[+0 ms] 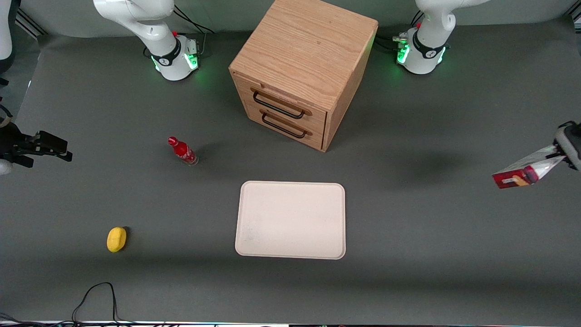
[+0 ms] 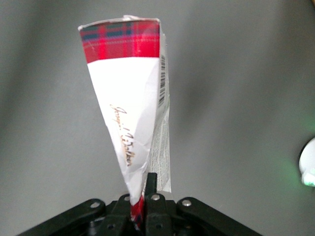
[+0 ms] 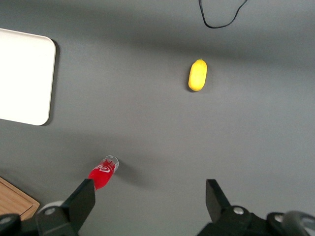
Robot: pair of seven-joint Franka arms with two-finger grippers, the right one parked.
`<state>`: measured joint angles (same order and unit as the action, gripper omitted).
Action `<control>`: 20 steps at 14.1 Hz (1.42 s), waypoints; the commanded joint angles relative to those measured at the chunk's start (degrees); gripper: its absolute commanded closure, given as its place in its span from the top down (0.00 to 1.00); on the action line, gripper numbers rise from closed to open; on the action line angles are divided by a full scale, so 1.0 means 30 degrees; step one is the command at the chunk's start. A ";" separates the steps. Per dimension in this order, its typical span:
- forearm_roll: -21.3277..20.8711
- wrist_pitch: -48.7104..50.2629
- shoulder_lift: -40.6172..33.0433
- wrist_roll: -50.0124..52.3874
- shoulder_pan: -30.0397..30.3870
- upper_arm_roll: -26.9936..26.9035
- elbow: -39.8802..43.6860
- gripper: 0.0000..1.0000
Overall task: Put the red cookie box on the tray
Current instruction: 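Lift the cookie box upright with the left gripper, then carry the box to the white tray and lower it onto the tray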
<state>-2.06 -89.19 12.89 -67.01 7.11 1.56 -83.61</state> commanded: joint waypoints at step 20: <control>-0.1186 -0.5660 1.3396 3.0358 -1.1007 0.2001 0.9735 0.00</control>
<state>-4.09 -105.82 50.78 19.58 -23.32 9.06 -57.40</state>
